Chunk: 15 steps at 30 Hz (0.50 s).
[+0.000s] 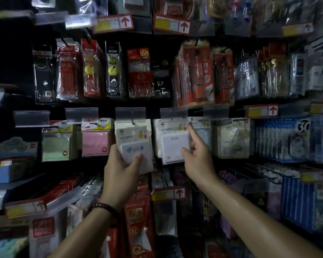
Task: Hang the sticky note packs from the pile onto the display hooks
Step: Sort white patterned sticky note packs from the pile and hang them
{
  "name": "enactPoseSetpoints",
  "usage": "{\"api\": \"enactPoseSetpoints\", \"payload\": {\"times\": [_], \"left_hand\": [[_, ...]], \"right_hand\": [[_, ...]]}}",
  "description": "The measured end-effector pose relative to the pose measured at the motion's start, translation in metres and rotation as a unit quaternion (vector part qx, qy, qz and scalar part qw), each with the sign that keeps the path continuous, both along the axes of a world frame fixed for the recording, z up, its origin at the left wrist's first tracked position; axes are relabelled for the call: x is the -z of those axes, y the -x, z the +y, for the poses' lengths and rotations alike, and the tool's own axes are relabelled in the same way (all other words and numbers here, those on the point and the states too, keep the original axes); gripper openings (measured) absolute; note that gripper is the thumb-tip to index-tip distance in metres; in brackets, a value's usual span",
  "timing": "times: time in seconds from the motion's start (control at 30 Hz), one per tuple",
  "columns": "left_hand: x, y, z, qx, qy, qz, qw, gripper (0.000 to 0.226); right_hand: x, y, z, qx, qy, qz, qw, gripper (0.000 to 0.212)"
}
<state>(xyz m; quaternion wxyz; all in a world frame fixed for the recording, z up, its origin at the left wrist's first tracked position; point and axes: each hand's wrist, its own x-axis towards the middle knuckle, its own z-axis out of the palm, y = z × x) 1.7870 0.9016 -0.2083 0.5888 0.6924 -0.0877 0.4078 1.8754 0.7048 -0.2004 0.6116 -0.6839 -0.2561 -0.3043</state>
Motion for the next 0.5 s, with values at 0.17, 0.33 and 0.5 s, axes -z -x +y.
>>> {"api": "enactPoseSetpoints", "payload": {"times": [0.17,0.33,0.5], "left_hand": [[-0.001,0.001,0.007,0.011,0.02,-0.017,1.0,0.036],[-0.003,0.004,0.009,0.026,0.033,-0.022,0.999,0.04],[-0.002,0.006,0.005,0.068,0.061,-0.035,0.995,0.054]], "right_hand": [[-0.012,-0.012,0.008,0.025,-0.015,-0.038,0.999,0.078],[-0.013,-0.022,0.011,0.073,-0.015,-0.025,0.997,0.069],[-0.011,-0.024,0.012,0.129,0.03,-0.047,0.99,0.057]]}}
